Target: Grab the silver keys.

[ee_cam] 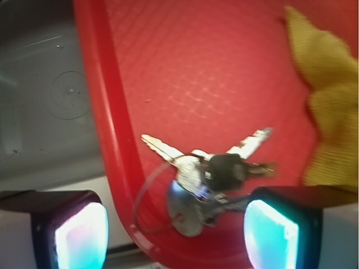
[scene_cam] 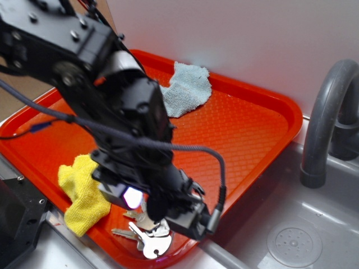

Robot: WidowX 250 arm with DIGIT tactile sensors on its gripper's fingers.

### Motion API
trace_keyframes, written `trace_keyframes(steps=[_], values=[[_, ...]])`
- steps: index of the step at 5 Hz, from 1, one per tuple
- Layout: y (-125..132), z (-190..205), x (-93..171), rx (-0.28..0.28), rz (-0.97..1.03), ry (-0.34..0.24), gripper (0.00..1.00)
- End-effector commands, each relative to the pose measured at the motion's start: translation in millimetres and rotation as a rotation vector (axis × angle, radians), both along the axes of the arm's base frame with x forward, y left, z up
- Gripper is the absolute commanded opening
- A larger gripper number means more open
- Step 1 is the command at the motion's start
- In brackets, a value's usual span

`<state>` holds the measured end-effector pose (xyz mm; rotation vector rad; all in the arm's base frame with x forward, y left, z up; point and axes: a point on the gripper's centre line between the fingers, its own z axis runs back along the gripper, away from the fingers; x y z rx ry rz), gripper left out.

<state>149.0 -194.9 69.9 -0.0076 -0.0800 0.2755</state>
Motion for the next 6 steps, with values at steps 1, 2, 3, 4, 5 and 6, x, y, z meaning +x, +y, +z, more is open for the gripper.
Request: trace_keyframes(steps=[1,2,3,4,5,6], values=[[-6,-10,20,-0.024,0.027,0.018,1.0],[-1,-23,17,-0.003,0.012,0.07,0.84],[-1,-23,15,-0.001,-0.003,0.091,0.0],[-3,-23,15,0.007,-0.02,0.104,0.0],[-1,-25,17,0.019,-0.051,0.12,0.0],[6,2,15,0.006,-0.213,0.111,0.0]])
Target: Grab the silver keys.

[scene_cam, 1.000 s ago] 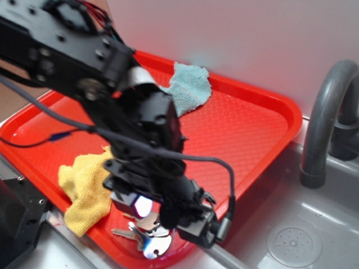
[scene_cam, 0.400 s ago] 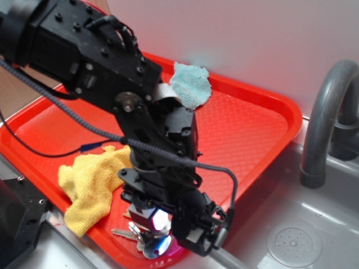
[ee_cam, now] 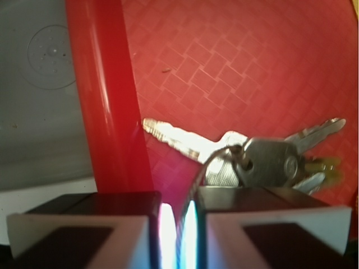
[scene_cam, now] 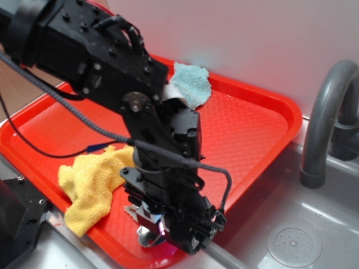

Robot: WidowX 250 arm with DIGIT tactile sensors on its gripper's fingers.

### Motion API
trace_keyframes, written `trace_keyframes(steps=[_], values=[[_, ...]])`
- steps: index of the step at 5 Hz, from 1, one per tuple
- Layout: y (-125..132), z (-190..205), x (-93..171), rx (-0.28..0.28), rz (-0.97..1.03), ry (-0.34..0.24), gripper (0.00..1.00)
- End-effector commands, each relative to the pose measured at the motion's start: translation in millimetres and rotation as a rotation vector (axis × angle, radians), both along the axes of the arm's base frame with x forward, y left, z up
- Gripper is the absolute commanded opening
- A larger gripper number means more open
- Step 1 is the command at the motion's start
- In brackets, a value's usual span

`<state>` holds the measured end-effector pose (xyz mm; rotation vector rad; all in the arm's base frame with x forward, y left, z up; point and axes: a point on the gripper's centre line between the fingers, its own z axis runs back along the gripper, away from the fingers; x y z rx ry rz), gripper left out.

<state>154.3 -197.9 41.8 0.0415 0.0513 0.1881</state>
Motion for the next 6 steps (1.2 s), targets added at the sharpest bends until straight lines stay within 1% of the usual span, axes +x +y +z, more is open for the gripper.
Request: trace_keyframes(steps=[1,2,3,4,5,6], values=[[31,80,-1,-0.115,-0.379,-0.121,0.0],[49,130,-5,-0.078,-0.405,-0.187,0.0],[81,179,-23,-0.131,-0.377,-0.235,0.0],[105,231,-22,-0.083,-0.284,-0.171,0.0],[127,260,-7,-0.09,-0.218,-0.093,0.0],[146,256,4,-0.12,-0.179,-0.065,0.0]])
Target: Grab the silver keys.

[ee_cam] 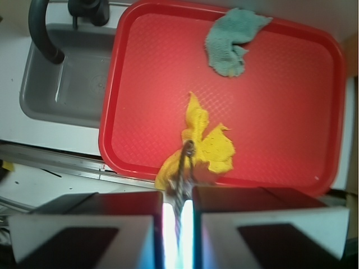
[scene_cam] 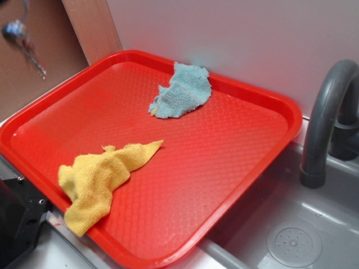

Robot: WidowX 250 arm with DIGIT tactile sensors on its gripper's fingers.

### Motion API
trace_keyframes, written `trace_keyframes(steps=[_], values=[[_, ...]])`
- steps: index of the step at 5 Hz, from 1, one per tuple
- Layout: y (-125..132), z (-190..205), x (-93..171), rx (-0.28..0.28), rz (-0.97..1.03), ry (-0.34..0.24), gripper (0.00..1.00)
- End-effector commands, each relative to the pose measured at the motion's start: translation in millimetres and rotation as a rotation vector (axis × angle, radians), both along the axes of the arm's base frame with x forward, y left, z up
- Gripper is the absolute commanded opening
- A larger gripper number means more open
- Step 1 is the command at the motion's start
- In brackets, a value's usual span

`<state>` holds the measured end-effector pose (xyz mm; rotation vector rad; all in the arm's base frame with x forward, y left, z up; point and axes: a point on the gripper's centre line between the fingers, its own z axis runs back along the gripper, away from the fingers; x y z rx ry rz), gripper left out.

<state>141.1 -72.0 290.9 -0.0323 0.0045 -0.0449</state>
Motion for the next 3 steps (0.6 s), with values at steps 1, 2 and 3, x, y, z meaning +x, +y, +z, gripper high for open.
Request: trace_keyframes(steps=[1,2,3], values=[[33,0,22,-0.043,0.076,0.017,0.0],[42,-7,25,-0.023,0.094,0.021,0.0],[41,-13,27,-0.009,0.102,0.014,0.0]])
